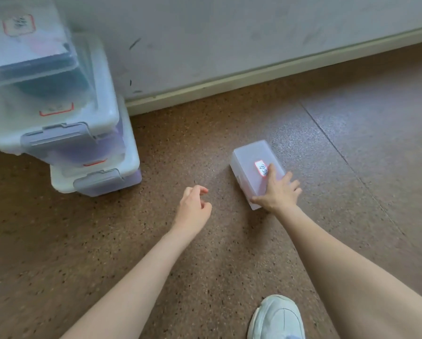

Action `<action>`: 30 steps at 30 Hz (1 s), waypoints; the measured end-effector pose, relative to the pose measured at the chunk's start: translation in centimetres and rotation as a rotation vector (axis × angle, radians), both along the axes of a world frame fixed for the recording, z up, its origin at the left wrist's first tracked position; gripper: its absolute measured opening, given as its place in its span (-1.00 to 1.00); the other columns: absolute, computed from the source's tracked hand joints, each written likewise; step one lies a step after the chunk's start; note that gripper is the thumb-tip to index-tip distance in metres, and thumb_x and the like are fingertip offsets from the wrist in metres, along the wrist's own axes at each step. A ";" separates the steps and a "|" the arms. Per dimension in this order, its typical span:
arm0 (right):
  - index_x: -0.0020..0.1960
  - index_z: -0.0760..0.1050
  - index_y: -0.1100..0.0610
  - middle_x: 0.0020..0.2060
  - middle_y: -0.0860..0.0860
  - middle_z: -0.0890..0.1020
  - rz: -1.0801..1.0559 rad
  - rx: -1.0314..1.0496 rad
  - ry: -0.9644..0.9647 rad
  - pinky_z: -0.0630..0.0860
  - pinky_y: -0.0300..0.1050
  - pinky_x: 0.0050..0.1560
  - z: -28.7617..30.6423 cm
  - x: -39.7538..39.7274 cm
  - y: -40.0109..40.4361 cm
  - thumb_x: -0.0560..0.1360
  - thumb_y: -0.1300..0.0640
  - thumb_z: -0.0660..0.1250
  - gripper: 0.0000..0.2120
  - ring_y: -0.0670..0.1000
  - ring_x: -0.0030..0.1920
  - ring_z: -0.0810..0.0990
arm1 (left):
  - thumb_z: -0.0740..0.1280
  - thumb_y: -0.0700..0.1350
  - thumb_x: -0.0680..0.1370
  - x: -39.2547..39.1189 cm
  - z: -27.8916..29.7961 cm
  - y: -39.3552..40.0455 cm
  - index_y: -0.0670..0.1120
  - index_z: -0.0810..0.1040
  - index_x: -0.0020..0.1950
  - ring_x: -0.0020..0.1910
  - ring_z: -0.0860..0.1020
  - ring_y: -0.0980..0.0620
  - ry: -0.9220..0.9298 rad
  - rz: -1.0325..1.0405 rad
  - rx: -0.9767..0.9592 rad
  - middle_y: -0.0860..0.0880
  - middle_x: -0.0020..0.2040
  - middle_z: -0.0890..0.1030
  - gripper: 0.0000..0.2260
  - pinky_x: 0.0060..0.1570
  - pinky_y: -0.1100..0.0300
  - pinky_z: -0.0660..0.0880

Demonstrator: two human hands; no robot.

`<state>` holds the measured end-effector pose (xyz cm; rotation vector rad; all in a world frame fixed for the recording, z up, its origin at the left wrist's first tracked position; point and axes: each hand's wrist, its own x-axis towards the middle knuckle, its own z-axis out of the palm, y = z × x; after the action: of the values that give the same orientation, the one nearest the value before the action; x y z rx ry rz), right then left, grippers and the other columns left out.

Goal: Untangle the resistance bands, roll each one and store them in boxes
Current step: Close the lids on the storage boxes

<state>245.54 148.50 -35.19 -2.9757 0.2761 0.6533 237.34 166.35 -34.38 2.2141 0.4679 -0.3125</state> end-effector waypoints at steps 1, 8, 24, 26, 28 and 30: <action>0.49 -0.08 -0.03 0.36 0.29 0.14 0.015 0.016 -0.040 0.25 0.13 0.27 -0.2 -0.8 0.6 0.27 -0.20 0.47 0.01 0.31 0.30 0.22 | 0.21 -0.20 0.55 0.1 -0.2 -0.2 -0.08 0.41 0.25 0.00 0.44 0.06 0.018 0.021 -0.022 -0.07 0.19 0.41 -0.74 0.00 0.24 0.31; 0.47 0.03 0.01 0.27 0.20 0.24 -0.110 0.774 -0.066 0.17 0.03 0.29 3.2 -5.3 8.8 0.17 -0.30 0.34 -0.01 0.24 0.32 0.17 | 0.21 0.04 0.58 -1.1 4.1 1.7 -0.01 0.23 0.45 0.39 0.29 -0.05 -0.075 0.132 -0.156 -0.10 0.43 0.26 -0.54 0.33 0.08 0.25; 0.40 0.30 0.07 0.34 0.12 0.22 0.362 1.190 -0.397 0.21 -0.12 0.31 26.0 -3.2 27.6 0.46 0.09 0.36 -0.47 0.10 0.35 0.16 | 0.08 0.01 0.64 0.2 22.4 21.4 -0.11 0.43 0.36 0.35 0.41 -0.02 -0.668 0.487 -0.315 -0.07 0.34 0.48 -0.63 0.40 -0.02 0.27; 0.44 0.24 0.09 0.43 0.14 0.12 0.402 1.104 -0.356 0.18 -0.08 0.38 26.2 -3.0 28.8 0.48 0.21 0.29 -0.44 0.15 0.41 0.14 | 0.08 0.00 0.65 0.7 22.7 23.2 -0.12 0.44 0.34 0.30 0.45 -0.06 -0.543 0.474 -0.360 -0.11 0.31 0.50 -0.64 0.38 -0.03 0.30; 0.45 0.24 0.10 0.44 0.14 0.10 0.402 1.115 -0.338 0.22 -0.12 0.39 26.5 -3.1 28.9 0.49 0.26 0.25 -0.45 0.13 0.39 0.24 | 0.11 -0.04 0.64 0.6 23.3 24.2 -0.13 0.42 0.35 0.25 0.48 -0.04 -0.499 0.472 -0.286 -0.11 0.31 0.50 -0.67 0.34 0.04 0.33; 0.41 0.31 0.11 0.40 0.14 0.17 0.362 1.144 -0.378 0.30 -0.18 0.31 26.5 -3.5 28.3 0.48 0.29 0.21 -0.50 0.08 0.31 0.34 | 0.20 -0.10 0.60 -0.2 23.7 24.3 -0.14 0.43 0.32 0.18 0.49 -0.02 -0.510 0.501 -0.050 -0.10 0.28 0.51 -0.69 0.17 0.21 0.35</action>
<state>242.05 176.76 -8.71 -1.9473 -0.5081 0.1331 237.18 190.70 -10.65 1.9473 0.6906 0.4884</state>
